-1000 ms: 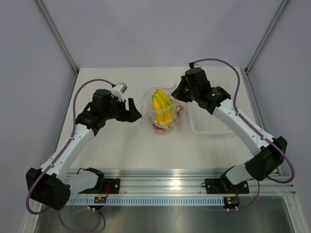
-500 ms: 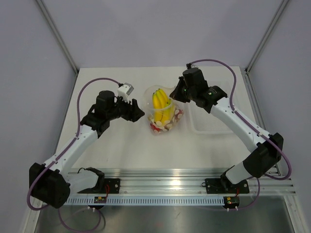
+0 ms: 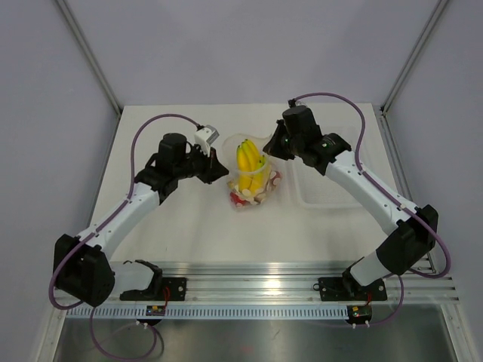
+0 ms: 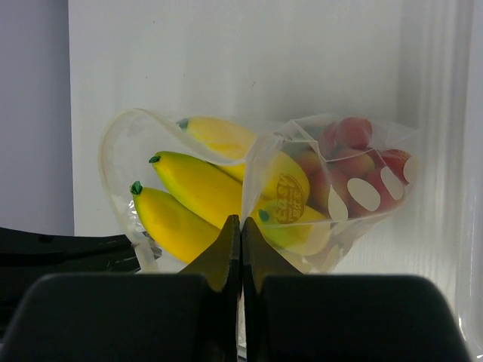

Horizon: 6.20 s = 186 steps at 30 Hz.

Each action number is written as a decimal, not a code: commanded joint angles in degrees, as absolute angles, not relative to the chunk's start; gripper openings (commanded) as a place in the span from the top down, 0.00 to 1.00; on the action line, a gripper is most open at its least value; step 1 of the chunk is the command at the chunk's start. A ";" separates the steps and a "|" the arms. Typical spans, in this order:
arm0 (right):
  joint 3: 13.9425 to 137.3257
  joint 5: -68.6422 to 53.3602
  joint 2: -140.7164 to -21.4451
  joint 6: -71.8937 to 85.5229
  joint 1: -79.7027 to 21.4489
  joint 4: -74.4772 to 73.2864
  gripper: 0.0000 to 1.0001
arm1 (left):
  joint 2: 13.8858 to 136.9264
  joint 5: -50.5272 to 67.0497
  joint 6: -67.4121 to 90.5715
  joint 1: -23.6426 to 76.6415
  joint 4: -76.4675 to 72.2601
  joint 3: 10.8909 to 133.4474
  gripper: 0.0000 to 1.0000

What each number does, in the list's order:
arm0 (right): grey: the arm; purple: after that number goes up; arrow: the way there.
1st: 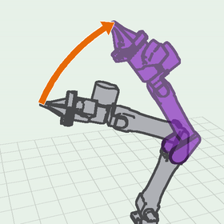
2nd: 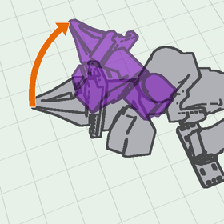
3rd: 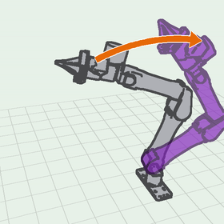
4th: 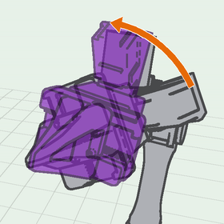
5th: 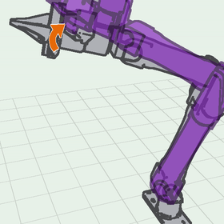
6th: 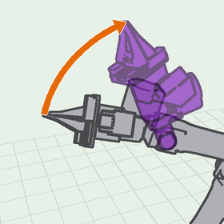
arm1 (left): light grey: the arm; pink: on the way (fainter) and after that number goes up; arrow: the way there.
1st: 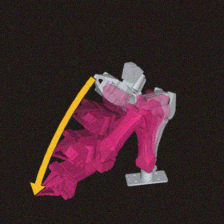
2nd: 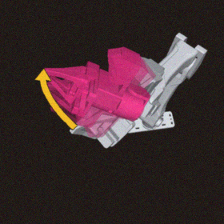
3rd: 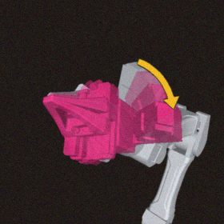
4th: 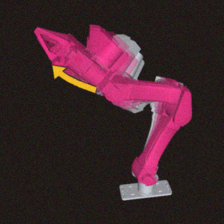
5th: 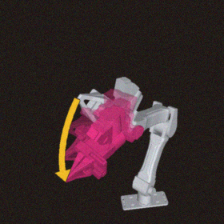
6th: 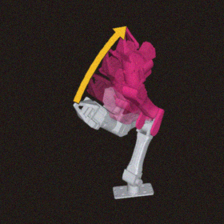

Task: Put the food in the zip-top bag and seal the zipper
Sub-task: Adjust the zipper food storage bag at the center of the board.

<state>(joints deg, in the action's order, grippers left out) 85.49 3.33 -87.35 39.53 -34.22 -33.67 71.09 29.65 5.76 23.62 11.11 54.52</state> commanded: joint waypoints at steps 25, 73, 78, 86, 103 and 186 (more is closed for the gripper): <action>62.15 -5.87 -71.90 10.18 -27.54 -2.74 0.51 | 64.78 44.90 7.56 15.30 15.20 67.93 1.00; 56.24 -61.43 -73.30 7.90 -18.90 19.77 0.41 | 66.62 76.55 22.24 7.21 0.26 75.41 1.00; 57.39 -64.33 -76.81 13.44 -18.90 26.18 0.47 | 66.27 77.25 23.03 7.21 0.26 75.24 1.00; 59.06 -63.46 -77.87 17.75 -18.90 31.20 0.67 | 66.01 77.61 23.12 7.21 0.26 74.80 1.00; 58.19 -54.50 -61.78 12.58 -18.90 22.44 1.00 | 65.82 64.11 21.21 2.72 7.43 73.31 1.00; 88.25 -32.59 -98.44 -1.76 -38.23 -17.76 0.70 | 71.72 69.87 16.87 4.57 10.99 66.09 1.00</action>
